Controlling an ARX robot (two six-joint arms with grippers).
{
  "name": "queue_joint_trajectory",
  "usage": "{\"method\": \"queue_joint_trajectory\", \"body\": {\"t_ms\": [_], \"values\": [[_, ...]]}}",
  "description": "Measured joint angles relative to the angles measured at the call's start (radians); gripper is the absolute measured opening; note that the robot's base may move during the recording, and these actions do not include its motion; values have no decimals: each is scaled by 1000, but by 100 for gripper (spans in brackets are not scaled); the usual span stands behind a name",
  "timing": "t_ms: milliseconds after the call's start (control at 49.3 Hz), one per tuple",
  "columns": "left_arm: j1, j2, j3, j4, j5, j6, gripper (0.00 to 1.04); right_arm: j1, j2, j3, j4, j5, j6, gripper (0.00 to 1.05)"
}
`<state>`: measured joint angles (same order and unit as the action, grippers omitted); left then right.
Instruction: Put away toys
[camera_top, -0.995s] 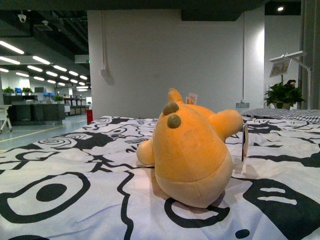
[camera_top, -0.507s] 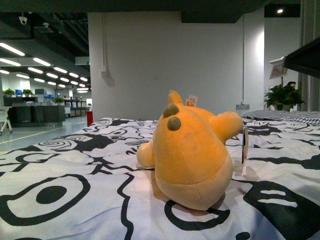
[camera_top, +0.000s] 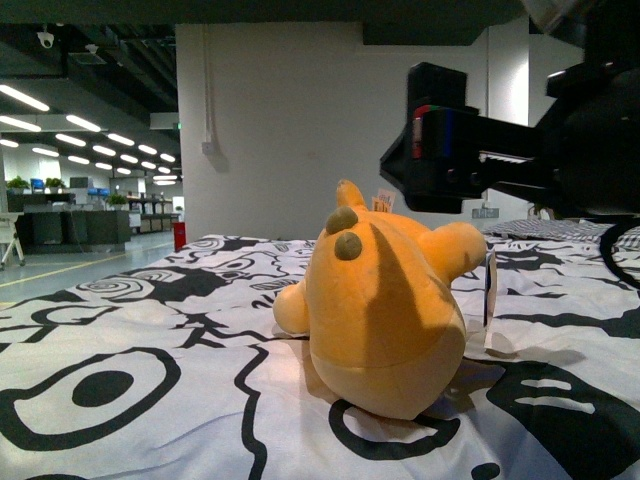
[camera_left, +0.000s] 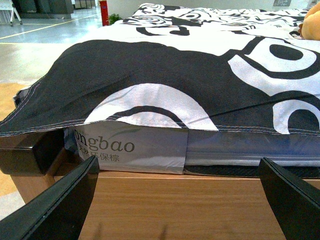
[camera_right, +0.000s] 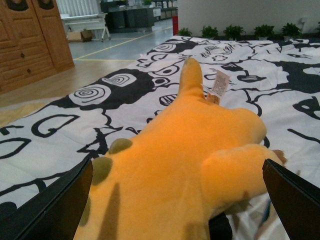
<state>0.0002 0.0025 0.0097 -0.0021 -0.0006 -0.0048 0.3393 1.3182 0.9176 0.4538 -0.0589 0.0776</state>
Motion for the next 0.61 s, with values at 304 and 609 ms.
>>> {"method": "queue_joint_trajectory", "body": {"t_ms": [304, 609], "values": [[0, 0, 0, 0, 0, 0, 99, 108, 87, 82, -7, 70, -26, 104], [0, 0, 0, 0, 0, 0, 99, 203, 187, 109, 13, 156, -87, 104]]}}
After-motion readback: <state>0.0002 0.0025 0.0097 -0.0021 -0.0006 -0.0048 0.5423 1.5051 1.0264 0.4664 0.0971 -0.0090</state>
